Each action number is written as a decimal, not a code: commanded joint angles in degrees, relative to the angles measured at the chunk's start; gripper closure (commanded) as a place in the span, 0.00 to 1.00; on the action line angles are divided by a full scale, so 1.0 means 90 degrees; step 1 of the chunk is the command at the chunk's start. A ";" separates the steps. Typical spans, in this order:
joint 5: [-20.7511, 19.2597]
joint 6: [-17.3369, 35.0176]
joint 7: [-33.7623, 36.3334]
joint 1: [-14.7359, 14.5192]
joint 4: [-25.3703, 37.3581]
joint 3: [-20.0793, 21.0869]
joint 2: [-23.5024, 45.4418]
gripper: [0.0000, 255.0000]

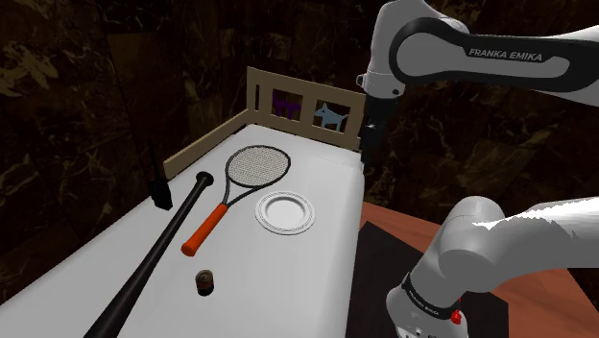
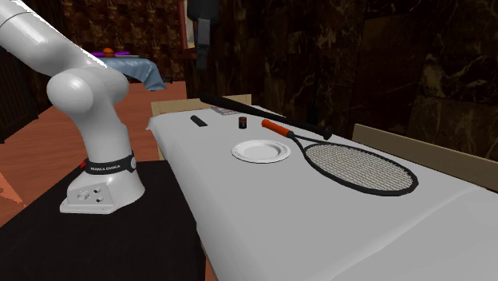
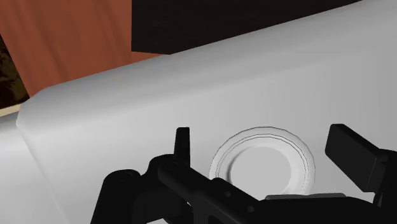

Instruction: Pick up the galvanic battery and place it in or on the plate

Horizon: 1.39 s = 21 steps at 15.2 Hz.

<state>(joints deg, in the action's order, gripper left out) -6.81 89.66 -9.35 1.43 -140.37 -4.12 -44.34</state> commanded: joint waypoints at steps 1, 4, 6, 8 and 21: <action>0.0000 0.0000 0.0000 0.0000 0.0000 0.0000 0.0000 0.00; 0.0279 0.0418 0.0342 -0.0192 -0.0233 0.0297 0.0157 0.00; 0.0459 0.0711 0.0564 -0.0323 -0.0352 0.0498 0.0304 0.00; 0.0632 0.1013 0.0780 -0.0453 -0.0442 0.0702 0.0485 0.00; 0.1355 0.3030 0.2147 -0.1154 -0.0253 0.2030 0.2408 0.00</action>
<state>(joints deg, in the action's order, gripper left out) 5.10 115.56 8.97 -8.54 -143.01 13.24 -24.10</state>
